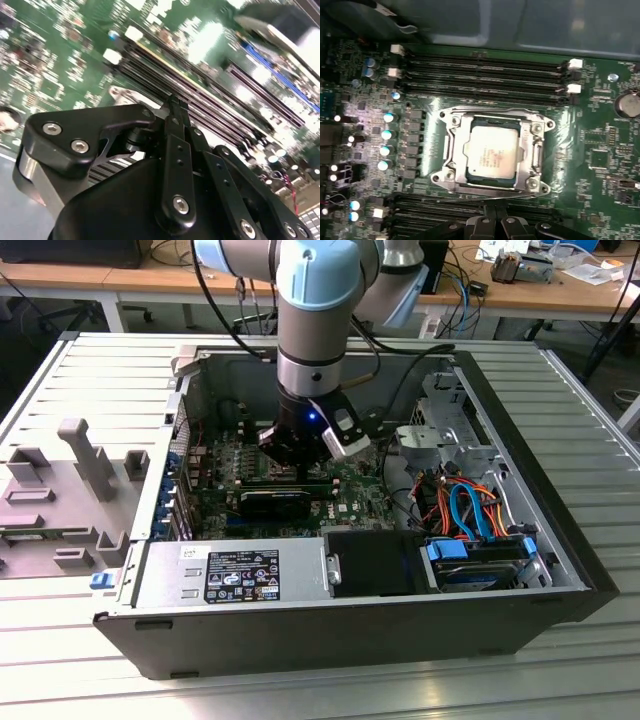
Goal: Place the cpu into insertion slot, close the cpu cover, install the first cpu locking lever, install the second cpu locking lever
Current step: 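Install the second cpu locking lever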
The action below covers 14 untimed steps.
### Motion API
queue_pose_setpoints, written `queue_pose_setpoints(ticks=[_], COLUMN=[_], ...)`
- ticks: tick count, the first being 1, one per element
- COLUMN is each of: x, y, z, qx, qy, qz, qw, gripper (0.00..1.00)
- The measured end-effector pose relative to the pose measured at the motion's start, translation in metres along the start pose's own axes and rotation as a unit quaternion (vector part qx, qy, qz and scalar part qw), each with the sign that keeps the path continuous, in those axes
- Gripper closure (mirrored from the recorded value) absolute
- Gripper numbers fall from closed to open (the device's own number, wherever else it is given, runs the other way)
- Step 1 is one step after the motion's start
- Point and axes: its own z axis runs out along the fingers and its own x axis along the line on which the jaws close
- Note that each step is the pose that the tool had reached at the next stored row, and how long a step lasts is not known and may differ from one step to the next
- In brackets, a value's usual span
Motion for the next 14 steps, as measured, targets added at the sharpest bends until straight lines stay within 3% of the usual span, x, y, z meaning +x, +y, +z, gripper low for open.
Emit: queue_pose_setpoints(ticks=[3, 5, 8, 11, 13, 14], x=[0.0024, 0.0021, -0.0057, -0.0189, -0.0195, -0.0194], y=[-0.0006, -0.0096, -0.0141, -0.0161, -0.0160, -0.0158], z=[0.0001, -0.0001, -0.0004, -0.0011, -0.0054, -0.0121], qx=[0.0000, 0.0000, -0.0003, -0.0014, -0.0019, -0.0020], qy=[-0.0001, 0.0002, 0.0033, 0.0067, 0.0066, 0.0066], qz=[0.000, 0.000, 0.000, 0.000, 0.000, 0.000], qw=[1.0000, 1.0000, 1.0000, 1.0000, 1.0000, 1.0000], gripper=[0.89, 0.89, 0.89, 0.89, 0.89, 0.89])
